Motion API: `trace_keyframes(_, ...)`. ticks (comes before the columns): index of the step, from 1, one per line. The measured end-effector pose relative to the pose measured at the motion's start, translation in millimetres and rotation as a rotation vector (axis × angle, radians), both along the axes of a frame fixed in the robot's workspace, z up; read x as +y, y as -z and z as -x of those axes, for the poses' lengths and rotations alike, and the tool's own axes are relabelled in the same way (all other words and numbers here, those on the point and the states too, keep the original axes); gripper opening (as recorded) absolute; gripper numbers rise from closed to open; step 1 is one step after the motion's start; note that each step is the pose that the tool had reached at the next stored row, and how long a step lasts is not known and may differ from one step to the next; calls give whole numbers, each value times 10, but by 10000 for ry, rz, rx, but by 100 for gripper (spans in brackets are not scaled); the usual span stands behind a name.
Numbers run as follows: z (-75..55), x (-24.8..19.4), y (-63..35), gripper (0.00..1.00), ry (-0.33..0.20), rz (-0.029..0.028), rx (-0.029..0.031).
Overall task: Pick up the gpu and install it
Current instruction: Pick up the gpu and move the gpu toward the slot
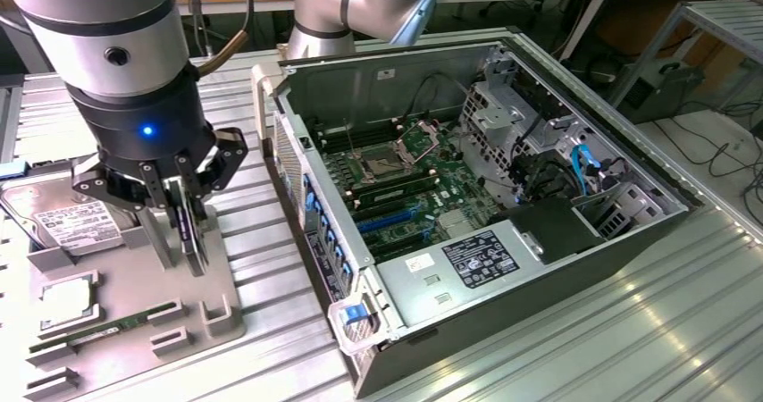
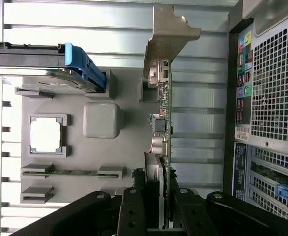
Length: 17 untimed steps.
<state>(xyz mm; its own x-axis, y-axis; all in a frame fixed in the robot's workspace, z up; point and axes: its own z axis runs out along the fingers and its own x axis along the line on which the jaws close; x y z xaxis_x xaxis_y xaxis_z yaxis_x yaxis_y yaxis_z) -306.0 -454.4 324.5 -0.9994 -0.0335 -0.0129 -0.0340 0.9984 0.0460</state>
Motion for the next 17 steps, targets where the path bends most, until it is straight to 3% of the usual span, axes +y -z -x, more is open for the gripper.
trace_keyframes(17,-1,0,-98,27,-1,8,-1)
